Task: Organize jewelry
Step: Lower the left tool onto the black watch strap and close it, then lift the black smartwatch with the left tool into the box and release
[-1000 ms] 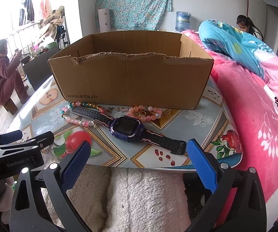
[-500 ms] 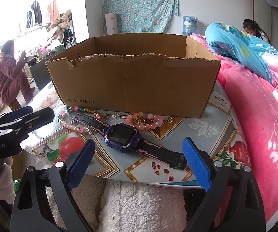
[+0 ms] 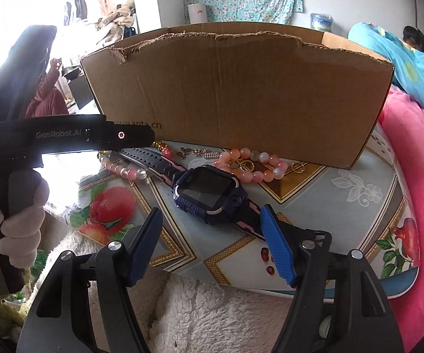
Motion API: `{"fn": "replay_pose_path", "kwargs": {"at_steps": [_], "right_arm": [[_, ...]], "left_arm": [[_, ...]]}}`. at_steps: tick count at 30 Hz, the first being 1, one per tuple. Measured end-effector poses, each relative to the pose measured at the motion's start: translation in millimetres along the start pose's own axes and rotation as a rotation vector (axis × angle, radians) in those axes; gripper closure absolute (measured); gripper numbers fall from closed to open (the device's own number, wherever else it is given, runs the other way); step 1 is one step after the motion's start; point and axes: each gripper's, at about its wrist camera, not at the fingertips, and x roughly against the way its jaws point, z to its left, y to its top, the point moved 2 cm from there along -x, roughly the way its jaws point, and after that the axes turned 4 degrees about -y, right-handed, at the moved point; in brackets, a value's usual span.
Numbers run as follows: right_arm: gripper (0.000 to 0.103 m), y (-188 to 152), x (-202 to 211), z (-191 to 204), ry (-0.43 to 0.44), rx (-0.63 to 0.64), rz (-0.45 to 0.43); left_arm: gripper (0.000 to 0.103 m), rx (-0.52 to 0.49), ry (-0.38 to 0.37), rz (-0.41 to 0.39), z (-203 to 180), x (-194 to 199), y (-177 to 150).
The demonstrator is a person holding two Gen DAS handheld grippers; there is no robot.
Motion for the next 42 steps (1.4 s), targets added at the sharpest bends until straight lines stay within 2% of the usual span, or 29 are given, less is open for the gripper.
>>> {"fn": "replay_pose_path", "kwargs": {"at_steps": [4,8,13,15,16,19,21,26,33,38,40,42], "right_arm": [[0.036,-3,2,3,0.006,0.023,-0.011],[0.036,-4,3,4,0.021,0.027,-0.021],[0.036,-11,8,2,0.032,0.046,-0.028],[0.036,-12,7,1,0.037,0.052,-0.029],[0.036,-12,8,1,0.039,0.055,-0.030],[0.036,-11,6,0,0.042,0.063,-0.032],[0.036,-11,7,1,0.043,0.068,-0.033],[0.036,-12,8,2,0.045,0.074,-0.035],[0.037,-8,25,-19,0.090,-0.006,-0.059],[0.043,-14,43,-49,0.052,-0.080,-0.047],[0.050,-14,45,-60,0.028,-0.121,-0.026],[0.053,-12,45,-72,0.002,-0.167,-0.011]], "left_arm": [[0.023,-0.004,0.021,0.020,-6,-8,5],[0.022,0.003,0.025,0.033,-12,-13,7],[0.022,0.062,-0.086,0.051,-10,-14,9],[0.022,0.063,-0.093,0.044,-12,-14,9],[0.024,0.056,-0.088,0.041,-14,-15,9],[0.040,0.044,-0.062,0.033,-16,-11,6],[0.046,0.028,-0.038,0.031,-16,-8,3],[0.067,-0.087,0.016,0.004,-38,0,-5],[0.073,-0.286,0.154,-0.046,-71,6,-27],[0.073,-0.318,0.177,-0.059,-74,9,-39],[0.073,-0.320,0.178,-0.061,-72,13,-42],[0.073,-0.319,0.174,-0.062,-69,15,-41]]}}
